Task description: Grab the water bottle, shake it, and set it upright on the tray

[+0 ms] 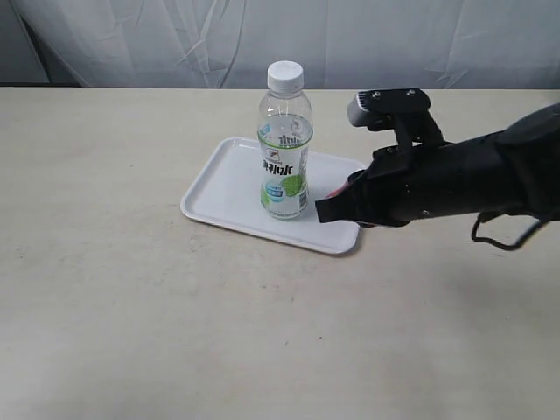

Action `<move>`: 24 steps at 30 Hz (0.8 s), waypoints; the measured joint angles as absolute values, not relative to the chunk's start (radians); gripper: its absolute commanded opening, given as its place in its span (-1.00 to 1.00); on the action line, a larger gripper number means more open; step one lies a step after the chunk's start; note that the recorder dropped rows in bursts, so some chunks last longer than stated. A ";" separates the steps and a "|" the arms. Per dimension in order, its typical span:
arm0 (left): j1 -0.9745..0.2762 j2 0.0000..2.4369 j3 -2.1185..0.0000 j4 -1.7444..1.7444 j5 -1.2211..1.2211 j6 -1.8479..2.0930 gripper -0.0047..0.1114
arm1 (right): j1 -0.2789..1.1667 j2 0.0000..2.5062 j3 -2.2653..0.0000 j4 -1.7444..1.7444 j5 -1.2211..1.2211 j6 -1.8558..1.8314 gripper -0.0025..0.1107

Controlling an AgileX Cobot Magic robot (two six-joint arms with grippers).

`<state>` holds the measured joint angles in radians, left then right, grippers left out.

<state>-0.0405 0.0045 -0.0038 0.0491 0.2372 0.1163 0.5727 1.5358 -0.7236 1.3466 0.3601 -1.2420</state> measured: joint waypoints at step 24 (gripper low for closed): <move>-0.041 0.005 -0.004 0.049 0.237 0.116 -0.91 | 0.560 1.124 -0.634 1.340 0.449 -1.180 -0.97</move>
<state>-0.0405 0.0045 -0.0038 0.0491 0.2372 0.1163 0.5596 1.1236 -0.6342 1.3404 0.4490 -1.1799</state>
